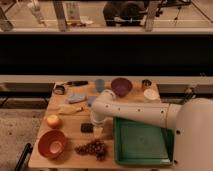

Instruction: Place eraser in purple bowl

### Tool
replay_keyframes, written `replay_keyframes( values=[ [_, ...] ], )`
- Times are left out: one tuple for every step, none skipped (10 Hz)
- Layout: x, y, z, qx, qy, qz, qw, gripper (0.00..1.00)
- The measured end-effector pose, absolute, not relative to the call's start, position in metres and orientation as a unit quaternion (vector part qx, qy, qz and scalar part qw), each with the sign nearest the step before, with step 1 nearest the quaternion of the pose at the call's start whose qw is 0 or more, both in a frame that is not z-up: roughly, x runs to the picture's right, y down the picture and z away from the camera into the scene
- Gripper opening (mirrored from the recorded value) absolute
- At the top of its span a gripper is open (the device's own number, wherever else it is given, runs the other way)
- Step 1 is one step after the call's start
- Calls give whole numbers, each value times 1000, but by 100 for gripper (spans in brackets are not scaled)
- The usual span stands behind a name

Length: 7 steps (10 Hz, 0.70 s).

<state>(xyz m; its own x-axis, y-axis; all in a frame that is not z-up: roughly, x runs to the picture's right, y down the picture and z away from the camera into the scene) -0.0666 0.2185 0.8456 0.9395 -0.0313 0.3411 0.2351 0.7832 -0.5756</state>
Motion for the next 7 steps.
replay_keyframes(
  values=[
    [-66, 219, 846, -322, -159, -70, 931, 77],
    [-64, 218, 845, -323, -159, -69, 930, 68],
    [-65, 216, 844, -321, -161, -68, 931, 61],
    [-67, 213, 840, -314, -164, -70, 933, 51],
    [-68, 204, 833, -304, -163, -74, 936, 39],
    [-71, 197, 825, -299, -163, -78, 937, 31],
    [-75, 191, 817, -296, -163, -85, 937, 22]
  ],
)
